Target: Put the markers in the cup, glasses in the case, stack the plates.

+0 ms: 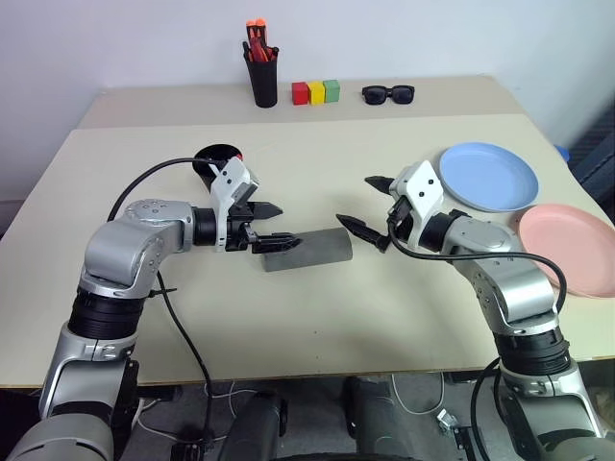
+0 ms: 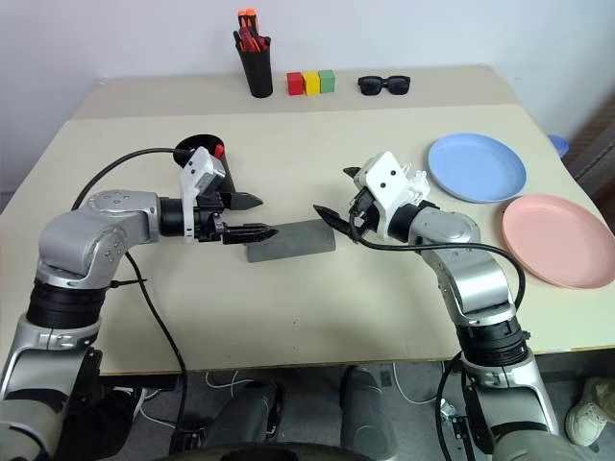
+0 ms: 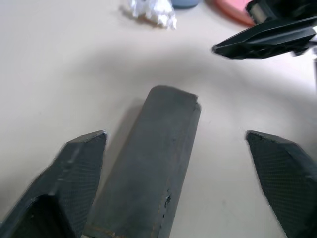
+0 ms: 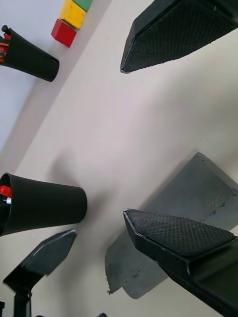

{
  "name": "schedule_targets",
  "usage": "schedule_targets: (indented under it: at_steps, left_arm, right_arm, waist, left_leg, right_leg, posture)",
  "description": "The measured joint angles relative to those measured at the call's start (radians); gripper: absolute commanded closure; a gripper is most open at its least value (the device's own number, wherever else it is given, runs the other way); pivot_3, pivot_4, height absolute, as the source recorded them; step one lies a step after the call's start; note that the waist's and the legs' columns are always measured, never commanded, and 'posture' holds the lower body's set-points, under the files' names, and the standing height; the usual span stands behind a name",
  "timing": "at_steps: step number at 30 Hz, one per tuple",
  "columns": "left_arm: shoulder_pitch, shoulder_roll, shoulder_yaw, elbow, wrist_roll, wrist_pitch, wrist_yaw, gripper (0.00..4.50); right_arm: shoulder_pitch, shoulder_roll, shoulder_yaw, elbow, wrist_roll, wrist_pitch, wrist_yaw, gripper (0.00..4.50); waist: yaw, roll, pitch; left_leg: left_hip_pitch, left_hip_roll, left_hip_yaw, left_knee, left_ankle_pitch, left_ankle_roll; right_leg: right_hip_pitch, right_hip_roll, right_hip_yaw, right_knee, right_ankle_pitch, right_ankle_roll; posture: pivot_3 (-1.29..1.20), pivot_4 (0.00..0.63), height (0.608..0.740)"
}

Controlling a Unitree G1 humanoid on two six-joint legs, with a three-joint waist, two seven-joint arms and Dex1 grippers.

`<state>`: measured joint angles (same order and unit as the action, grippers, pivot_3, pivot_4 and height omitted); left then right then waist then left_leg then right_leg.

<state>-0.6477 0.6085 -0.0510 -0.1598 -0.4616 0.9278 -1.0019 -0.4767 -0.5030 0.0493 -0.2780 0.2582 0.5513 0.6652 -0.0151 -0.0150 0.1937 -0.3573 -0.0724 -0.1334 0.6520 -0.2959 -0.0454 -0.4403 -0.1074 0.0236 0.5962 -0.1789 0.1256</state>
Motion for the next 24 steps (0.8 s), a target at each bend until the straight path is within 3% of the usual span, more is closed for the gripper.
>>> schedule_targets:
  at_steps: [6,18,24]
  left_arm:
    - [0.031,-0.014,0.071,-0.019,-0.095,-0.053,-0.024,0.07]
    - [0.1,-0.03,0.105,-0.032,-0.094,-0.367,-0.044,0.07]
    - [0.104,-0.033,0.1,-0.019,-0.093,-0.432,-0.069,0.07]
  right_arm:
    - [0.004,-0.073,-0.072,0.017,0.019,0.004,0.01,0.0]
    - [0.112,-0.336,-0.266,0.181,0.003,0.163,-0.016,0.0]
    - [0.171,-0.405,-0.311,0.277,-0.049,0.226,-0.07,0.0]
  waist:
    - [0.001,0.0,0.0]
    - [0.004,0.0,0.0]
    - [0.002,0.0,0.0]
  left_leg:
    - [0.0,0.0,0.0,0.0,0.0,0.0]
    - [0.0,0.0,0.001,0.0,0.0,0.0]
    - [0.0,0.0,0.002,0.0,0.0,0.0]
  right_leg:
    - [0.0,0.0,0.0,0.0,0.0,0.0]
    - [0.001,0.0,0.001,-0.001,0.0,0.0]
    - [0.001,0.0,0.001,-0.001,0.0,0.0]
  posture:
    - [0.0,0.15,0.74]
    - [0.0,0.15,0.74]
    - [0.0,0.15,0.74]
